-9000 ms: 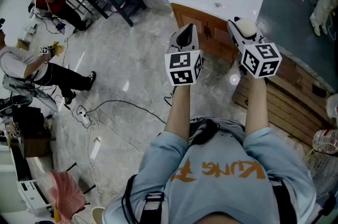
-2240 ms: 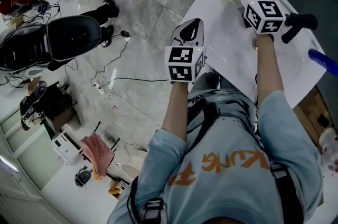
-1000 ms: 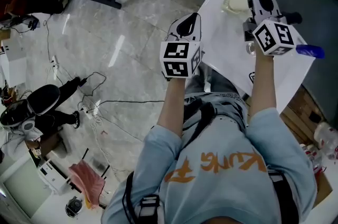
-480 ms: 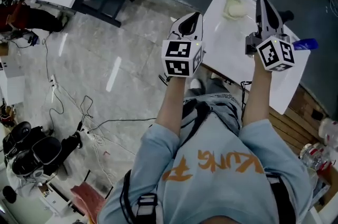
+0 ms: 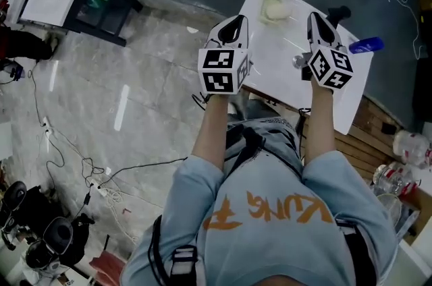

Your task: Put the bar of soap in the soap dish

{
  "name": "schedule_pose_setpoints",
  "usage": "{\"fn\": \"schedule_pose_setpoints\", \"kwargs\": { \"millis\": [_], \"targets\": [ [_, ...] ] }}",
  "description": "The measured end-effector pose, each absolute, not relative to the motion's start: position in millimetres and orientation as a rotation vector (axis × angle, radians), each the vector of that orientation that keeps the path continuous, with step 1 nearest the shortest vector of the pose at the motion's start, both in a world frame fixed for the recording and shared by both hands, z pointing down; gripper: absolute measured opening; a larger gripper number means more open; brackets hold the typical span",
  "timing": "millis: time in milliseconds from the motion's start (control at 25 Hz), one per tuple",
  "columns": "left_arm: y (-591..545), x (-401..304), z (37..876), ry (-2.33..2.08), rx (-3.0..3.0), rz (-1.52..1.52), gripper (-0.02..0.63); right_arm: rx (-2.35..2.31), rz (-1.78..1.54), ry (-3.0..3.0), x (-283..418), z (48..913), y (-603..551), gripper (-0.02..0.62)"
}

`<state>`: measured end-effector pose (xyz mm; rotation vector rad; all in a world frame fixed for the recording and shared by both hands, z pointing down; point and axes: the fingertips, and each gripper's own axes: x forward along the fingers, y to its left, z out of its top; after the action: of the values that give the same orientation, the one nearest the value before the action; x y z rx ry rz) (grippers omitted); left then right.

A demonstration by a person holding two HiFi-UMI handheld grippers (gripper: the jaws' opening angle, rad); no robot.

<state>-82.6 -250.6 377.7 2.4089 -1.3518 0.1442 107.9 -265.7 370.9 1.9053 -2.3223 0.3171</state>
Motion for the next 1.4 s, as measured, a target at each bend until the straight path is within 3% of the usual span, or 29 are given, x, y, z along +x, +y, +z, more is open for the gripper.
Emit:
{"fn": "schedule_pose_setpoints", "kwargs": {
  "millis": [640, 1400],
  "targets": [
    [-284.3, -83.7, 432.8, -1.39, 2.243, 0.2, 0.02, 1.694, 0.644, -2.01, 114.3, 514.9, -294.8, 0.035],
    [-322.3, -74.8, 488.3, -1.353, 2.153, 0.302, 0.02, 1.655, 0.799, -2.003, 119.1, 565.8, -335.7, 0.036]
  ]
}}
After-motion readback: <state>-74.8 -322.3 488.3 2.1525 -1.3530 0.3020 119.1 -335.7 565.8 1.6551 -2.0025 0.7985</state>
